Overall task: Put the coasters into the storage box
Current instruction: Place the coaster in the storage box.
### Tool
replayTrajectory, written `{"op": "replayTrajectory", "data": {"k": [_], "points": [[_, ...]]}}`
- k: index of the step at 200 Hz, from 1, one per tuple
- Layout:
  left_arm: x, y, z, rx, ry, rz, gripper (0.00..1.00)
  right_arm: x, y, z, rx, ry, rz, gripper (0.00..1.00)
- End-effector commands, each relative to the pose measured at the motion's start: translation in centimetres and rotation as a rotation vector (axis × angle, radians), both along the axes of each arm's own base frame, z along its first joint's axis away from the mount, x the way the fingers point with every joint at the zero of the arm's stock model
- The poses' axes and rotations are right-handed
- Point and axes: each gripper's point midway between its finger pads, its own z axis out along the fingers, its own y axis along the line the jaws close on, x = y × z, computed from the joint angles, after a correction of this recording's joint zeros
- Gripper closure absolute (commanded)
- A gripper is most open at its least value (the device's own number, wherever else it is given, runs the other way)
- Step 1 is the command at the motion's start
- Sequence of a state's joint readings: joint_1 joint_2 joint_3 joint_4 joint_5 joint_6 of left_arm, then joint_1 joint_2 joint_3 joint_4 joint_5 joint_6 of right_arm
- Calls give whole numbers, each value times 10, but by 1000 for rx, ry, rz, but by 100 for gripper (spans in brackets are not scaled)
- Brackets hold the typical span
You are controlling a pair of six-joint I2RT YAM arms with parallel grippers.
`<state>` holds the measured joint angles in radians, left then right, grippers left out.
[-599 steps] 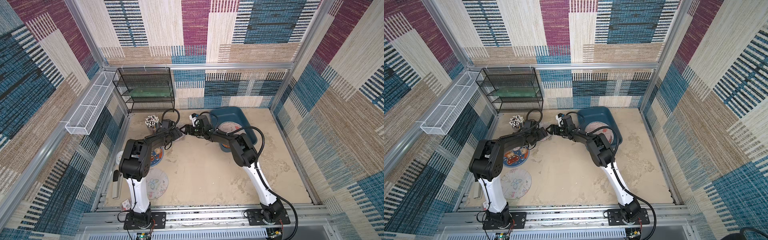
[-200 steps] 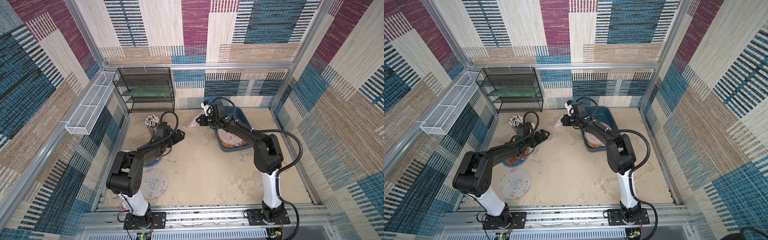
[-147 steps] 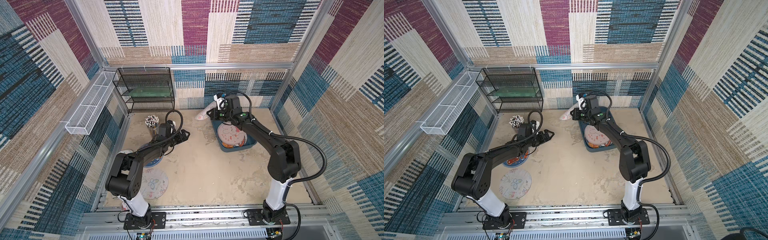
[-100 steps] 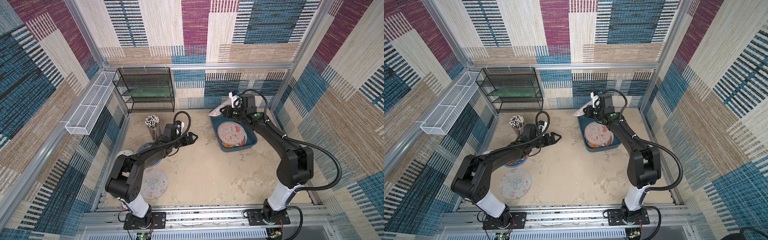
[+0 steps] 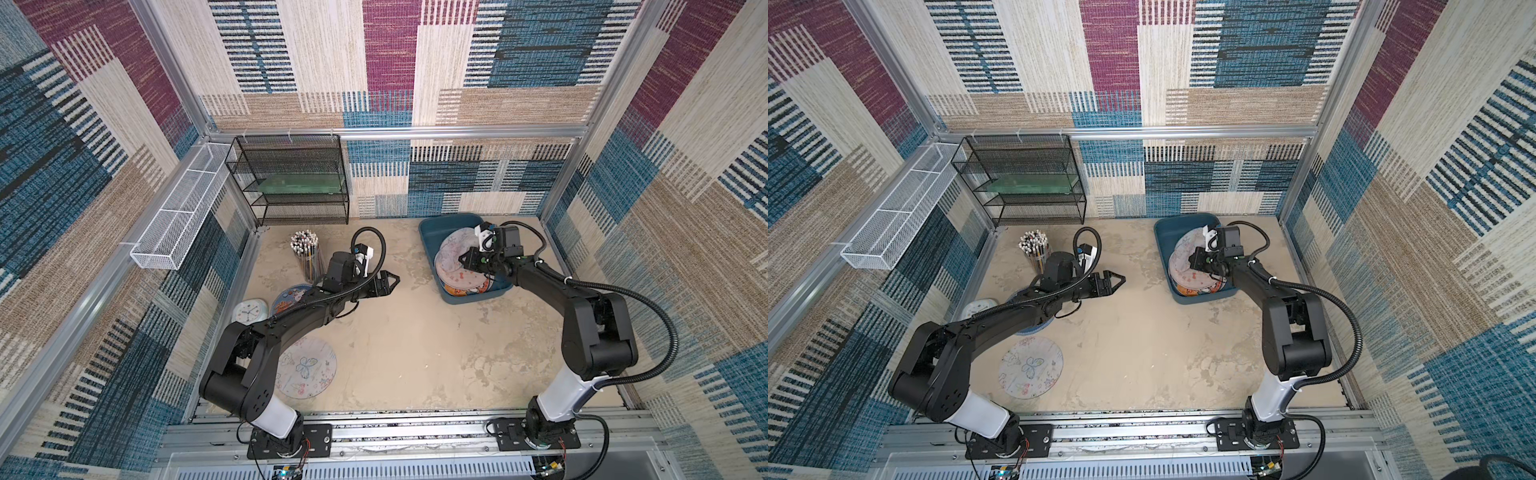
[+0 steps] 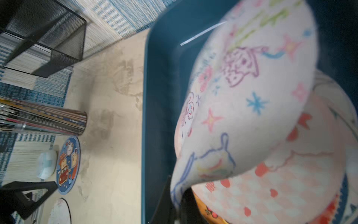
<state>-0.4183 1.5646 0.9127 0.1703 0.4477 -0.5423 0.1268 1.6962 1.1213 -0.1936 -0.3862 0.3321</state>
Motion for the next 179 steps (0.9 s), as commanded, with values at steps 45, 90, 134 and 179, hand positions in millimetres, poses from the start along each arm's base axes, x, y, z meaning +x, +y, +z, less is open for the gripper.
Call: {"op": "replayTrajectory", "data": {"k": [45,90,134,179], "points": [[1,4,6,16,-45,9,9,-33,-27,-31,-93,110,-110,93],[0,17,-2,73,0,68,8,-31,-38,-31,-120,138,-147,61],[-7,51,-22,158,107,238,7,-39,-47,-10,-166,102,-171,40],[-24,93,-26,208,140,444,5,-45,-40,21,-247,9,-155,26]]}}
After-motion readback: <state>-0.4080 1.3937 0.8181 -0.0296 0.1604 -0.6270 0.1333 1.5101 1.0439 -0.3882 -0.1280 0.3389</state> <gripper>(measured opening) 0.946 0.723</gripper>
